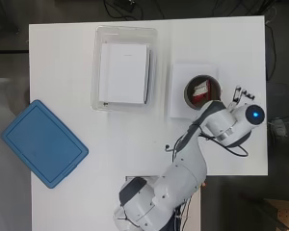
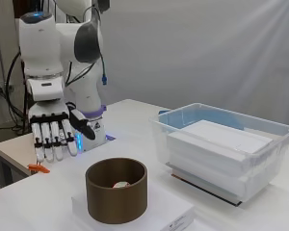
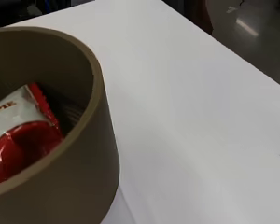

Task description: Teleoperate dual arm-hand system to remove items from a box

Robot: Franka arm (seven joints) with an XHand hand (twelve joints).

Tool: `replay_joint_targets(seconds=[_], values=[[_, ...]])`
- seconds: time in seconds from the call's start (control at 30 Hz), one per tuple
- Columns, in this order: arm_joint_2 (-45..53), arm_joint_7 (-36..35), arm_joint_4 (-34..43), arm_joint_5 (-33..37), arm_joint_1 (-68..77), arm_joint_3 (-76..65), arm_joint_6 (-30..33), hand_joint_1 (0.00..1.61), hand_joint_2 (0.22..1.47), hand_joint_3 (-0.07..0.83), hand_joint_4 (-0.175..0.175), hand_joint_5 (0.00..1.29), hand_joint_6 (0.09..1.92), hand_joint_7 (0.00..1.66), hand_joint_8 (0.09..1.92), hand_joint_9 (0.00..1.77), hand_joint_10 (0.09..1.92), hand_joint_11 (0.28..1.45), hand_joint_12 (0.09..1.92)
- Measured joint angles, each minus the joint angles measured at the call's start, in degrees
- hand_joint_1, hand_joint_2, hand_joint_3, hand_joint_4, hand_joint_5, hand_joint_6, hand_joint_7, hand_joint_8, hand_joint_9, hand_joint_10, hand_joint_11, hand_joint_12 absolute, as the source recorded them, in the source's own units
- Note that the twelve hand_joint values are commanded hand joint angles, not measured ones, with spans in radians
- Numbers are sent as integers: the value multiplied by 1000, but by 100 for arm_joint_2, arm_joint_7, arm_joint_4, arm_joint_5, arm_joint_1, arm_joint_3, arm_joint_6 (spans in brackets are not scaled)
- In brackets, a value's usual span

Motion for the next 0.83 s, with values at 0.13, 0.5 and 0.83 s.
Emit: replay_joint_targets(seconds=[0.13, 0.5, 0.83], values=[[-411, 143, 419, -10, -105, 662, -308, 282, 1046, 2, 108, 433, 87, 466, 87, 527, 87, 463, 87], [-1270, 797, 2054, 415, -316, 3967, -1545, 276, 977, -10, 78, 370, 87, 471, 87, 529, 87, 440, 87], [-2332, 1606, 655, -208, -766, 5612, -1444, 196, 975, 2, 98, 401, 87, 480, 87, 522, 87, 445, 87]])
